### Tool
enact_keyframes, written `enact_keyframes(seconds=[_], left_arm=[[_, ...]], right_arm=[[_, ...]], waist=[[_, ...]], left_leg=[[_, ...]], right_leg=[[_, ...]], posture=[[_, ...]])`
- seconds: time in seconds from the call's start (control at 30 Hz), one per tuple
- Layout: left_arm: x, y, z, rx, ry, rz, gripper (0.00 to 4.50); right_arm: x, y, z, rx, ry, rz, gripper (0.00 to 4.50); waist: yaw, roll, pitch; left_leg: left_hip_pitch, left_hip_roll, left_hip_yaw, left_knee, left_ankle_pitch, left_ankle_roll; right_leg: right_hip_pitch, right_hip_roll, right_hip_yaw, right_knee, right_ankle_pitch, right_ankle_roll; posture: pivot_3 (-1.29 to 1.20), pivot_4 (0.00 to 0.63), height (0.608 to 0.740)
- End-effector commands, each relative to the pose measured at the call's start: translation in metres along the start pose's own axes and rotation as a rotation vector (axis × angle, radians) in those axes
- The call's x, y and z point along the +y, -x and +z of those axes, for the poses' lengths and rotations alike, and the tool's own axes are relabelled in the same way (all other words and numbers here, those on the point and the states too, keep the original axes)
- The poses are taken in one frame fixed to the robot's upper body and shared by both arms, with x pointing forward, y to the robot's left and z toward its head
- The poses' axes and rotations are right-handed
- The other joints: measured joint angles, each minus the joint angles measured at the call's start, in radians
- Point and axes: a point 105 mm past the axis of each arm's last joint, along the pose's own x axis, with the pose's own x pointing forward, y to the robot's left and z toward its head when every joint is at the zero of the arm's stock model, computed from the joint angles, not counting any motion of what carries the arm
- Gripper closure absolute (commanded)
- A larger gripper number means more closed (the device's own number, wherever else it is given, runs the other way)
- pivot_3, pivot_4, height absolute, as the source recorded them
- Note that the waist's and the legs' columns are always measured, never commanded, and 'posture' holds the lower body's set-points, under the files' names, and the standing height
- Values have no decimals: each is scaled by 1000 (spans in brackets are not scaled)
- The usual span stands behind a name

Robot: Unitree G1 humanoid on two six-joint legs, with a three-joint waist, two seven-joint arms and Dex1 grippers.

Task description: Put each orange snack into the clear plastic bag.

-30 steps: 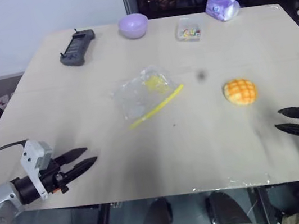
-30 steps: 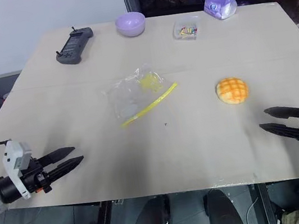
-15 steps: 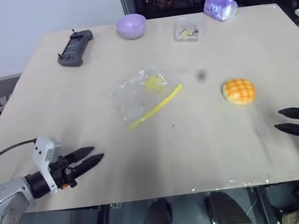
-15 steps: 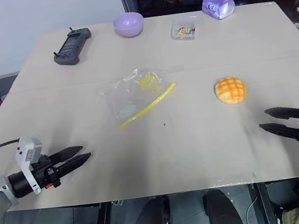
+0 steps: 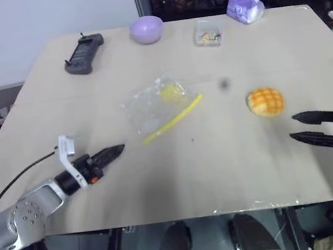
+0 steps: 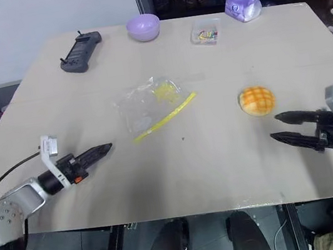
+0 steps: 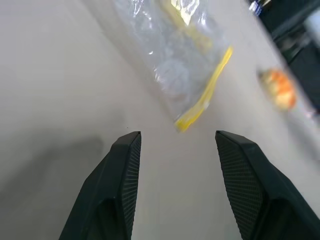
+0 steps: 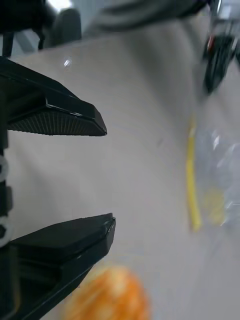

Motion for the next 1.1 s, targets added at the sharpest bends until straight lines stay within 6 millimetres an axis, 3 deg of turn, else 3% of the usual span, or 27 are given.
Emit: enact_keyframes(seconds=[0.03, 0.2, 0.53, 0.67, 0.77, 1.0, 1.1], left_arm=[[-6, -15, 1, -28, 82, -47, 1979], [-6, -37, 5, -34, 121, -55, 1979], [25, -65, 2, 0, 201, 83, 1979], [19, -97, 8, 14, 198, 61, 1979], [12, -117, 2, 56, 191, 49, 1979], [-11, -135, -4, 104, 201, -57, 1979], [-5, -134, -3, 89, 210, -29, 3243]], right_arm=[[12, -14, 21, -28, 14, 70, 1813], [31, -28, 38, -47, 33, 160, 1813], [34, -33, 35, -34, 36, 154, 1813], [30, -33, 29, -13, 31, 149, 1813], [27, -32, 29, -7, 38, 147, 1813], [27, -31, 27, -9, 44, 136, 1813], [27, -30, 24, -6, 40, 125, 1696]], waist=[[2, 0, 0], [14, -2, -1], [27, -1, -2], [31, 1, -3], [30, 1, -4], [31, 2, -4], [32, 2, -4]], left_leg=[[0, 0, 0, 0, 0, 0], [-3, -1, -3, 2, 0, 0], [0, -2, -4, 4, 0, 0], [3, -2, -6, 8, 0, 0], [7, -4, -8, 11, 0, 0], [5, -4, -10, 11, 0, 0], [2, -4, -12, 11, 0, 0]], right_leg=[[0, 0, 0, 0, 0, 0], [0, 0, -3, -1, 0, 0], [3, -1, -4, 2, 0, 0], [5, 0, -7, 6, 0, 0], [12, -1, -8, 7, 0, 0], [14, -1, -11, 2, 0, 1], [14, -2, -13, -2, 0, 1]], posture=[[0, 150, 740], [0, 150, 740], [0, 150, 740], [0, 150, 740], [0, 150, 740], [0, 150, 740], [0, 150, 740]])
